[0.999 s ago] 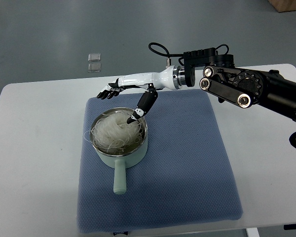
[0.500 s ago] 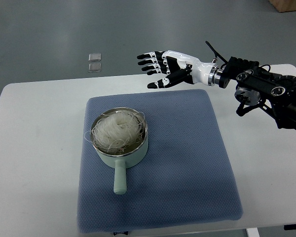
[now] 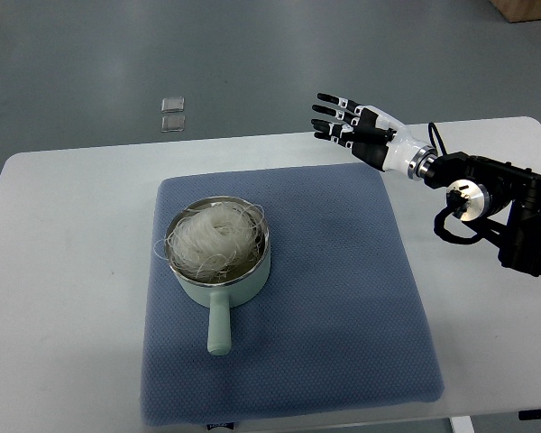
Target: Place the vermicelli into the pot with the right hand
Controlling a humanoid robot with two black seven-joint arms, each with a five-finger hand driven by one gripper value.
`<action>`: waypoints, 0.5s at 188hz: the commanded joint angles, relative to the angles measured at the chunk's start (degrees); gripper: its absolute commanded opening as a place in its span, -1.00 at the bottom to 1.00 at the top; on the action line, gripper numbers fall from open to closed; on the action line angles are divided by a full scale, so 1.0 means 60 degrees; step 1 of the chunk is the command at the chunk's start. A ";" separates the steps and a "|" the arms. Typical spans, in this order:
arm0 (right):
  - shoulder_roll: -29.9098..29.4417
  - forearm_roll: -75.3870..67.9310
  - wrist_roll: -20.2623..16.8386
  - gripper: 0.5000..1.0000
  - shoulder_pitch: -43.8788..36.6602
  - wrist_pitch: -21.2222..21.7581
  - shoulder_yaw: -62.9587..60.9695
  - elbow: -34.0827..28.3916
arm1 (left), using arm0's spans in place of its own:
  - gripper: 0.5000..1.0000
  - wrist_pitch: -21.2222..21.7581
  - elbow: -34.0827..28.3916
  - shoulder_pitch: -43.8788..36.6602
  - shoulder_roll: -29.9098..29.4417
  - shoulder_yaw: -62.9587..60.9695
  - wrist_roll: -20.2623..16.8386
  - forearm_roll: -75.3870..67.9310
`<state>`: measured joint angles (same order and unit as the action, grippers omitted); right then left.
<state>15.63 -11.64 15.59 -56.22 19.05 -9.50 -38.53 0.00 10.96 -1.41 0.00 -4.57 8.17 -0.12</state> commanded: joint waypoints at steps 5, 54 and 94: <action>-0.0042 -0.0857 -0.0123 0.59 0.0112 -0.0259 0.0001 0.0021 | 1.00 0.0000 0.0005 0.0000 0.0000 0.0000 0.0000 -0.0009; 0.0002 -0.0945 -0.0079 0.66 0.0171 -0.0289 -0.0102 0.0036 | 1.00 0.0000 0.0005 0.0000 0.0000 0.0000 0.0000 0.0006; -0.0013 -0.0740 -0.0035 0.69 0.0654 -0.0260 -0.0995 0.0109 | 1.00 0.0000 0.0005 0.0000 0.0000 0.0000 0.0000 0.0006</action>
<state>15.62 -16.64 15.34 -53.41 17.44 -13.26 -38.06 0.00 10.96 -1.41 0.00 -4.57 8.17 -0.12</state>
